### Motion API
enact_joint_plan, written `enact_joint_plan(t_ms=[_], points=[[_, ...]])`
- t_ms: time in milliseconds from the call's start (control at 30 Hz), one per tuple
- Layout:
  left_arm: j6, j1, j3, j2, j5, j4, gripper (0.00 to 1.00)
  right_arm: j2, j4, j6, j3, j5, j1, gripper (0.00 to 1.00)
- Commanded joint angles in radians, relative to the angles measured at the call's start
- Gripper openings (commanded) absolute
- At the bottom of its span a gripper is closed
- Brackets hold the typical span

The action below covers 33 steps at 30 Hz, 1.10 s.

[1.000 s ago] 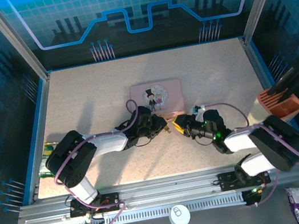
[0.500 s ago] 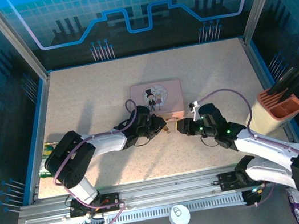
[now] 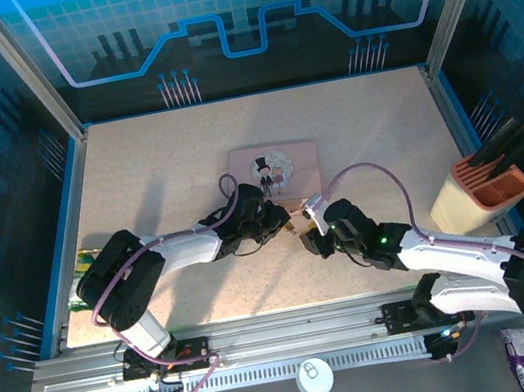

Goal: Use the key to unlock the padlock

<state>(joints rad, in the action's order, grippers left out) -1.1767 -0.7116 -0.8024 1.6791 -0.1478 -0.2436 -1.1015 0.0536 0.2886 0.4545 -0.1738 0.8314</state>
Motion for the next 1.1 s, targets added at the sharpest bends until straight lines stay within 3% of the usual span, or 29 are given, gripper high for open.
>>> enact_joint_plan(t_ms=[0, 467, 1067], points=[[-0.038, 0.005, -0.047, -0.029, -0.056, -0.044, 0.07, -0.029, 0.047, -0.069, 0.025, -0.041, 0.016, 0.33], [-0.044, -0.005, -0.049, -0.019, -0.054, -0.046, 0.07, -0.213, 0.125, -0.095, 0.082, -0.079, 0.092, 0.27], [-0.045, -0.017, -0.035, -0.036, -0.059, -0.054, 0.07, -0.317, 0.147, -0.082, 0.126, -0.167, 0.095, 0.17]])
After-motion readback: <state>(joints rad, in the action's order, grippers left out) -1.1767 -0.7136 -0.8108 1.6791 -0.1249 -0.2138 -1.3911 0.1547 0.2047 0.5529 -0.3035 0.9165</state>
